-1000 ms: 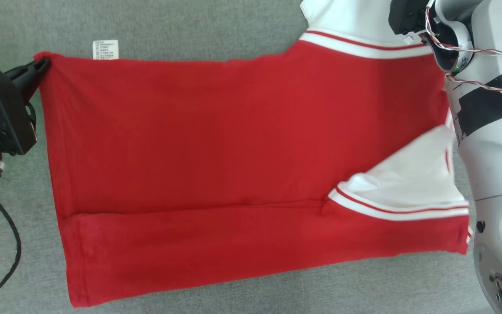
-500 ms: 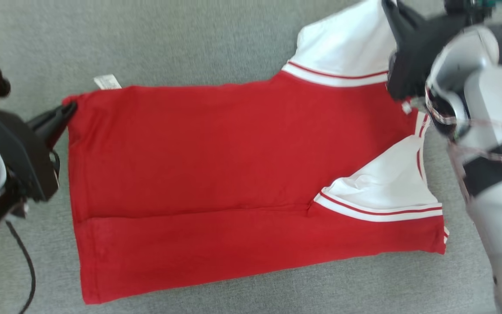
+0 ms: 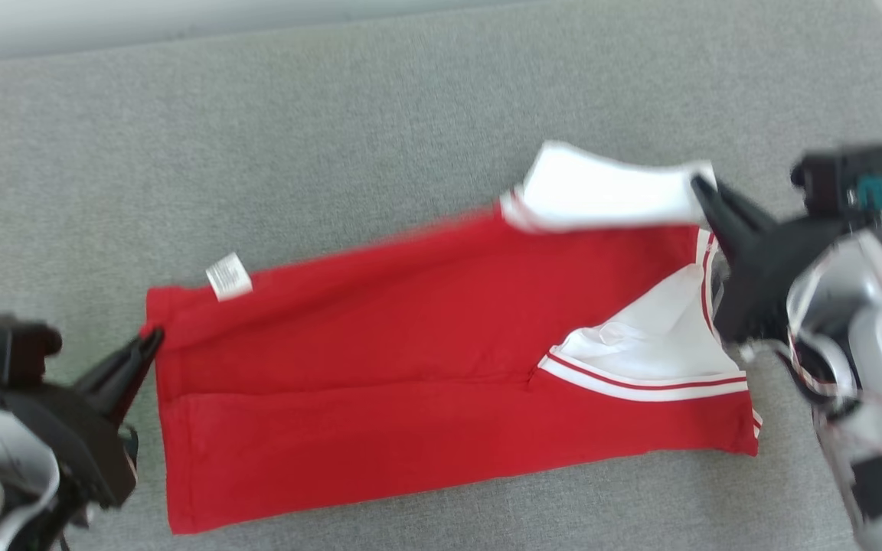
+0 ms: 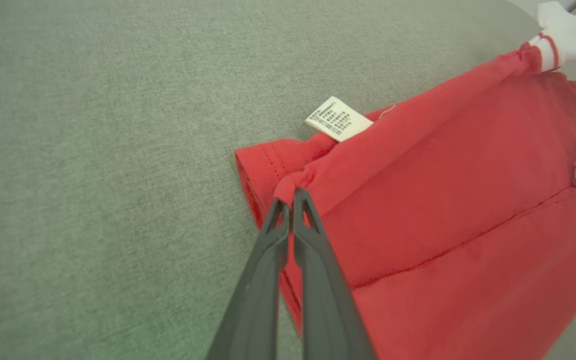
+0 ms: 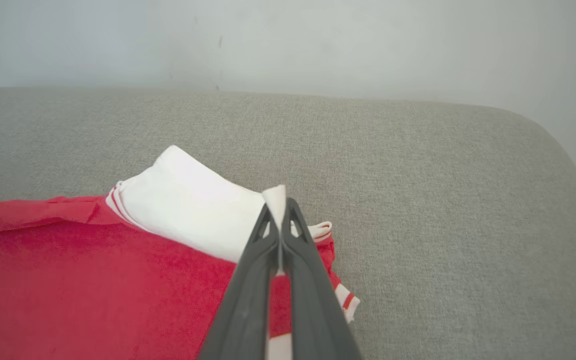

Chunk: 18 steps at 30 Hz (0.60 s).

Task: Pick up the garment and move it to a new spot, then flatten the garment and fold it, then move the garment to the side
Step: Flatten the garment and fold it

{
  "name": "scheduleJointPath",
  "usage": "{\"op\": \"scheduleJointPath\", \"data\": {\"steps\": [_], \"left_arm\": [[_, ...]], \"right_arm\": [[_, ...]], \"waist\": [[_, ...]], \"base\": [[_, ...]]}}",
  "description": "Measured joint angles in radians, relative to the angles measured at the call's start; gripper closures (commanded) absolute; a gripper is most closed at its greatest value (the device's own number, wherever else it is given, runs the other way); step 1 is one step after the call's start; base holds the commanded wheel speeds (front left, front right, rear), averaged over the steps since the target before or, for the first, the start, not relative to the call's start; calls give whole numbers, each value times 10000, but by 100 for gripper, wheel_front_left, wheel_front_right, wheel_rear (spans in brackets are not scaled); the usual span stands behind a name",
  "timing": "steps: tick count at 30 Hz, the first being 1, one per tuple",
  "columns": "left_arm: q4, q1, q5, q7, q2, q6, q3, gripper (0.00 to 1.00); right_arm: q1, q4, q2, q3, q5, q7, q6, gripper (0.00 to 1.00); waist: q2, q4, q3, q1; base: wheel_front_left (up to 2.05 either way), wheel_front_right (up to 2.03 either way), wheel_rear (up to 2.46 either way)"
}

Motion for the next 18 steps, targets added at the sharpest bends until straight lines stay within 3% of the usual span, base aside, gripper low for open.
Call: {"op": "scheduleJointPath", "data": {"steps": [9,18], "left_arm": [[788,602,355,-1197,-502,19,-123,100],[1041,688,332,-1741,-834,8,-98,100]], "right_arm": [[2553,-2493,466,-982,-46,1467,0,100],[3920,-3829,915,-1452,-462,2769,0,100]], "waist": [[0,167,-312,1],[0,138,-420,1]], "base": [[0,0,0],[0,0,0]]}}
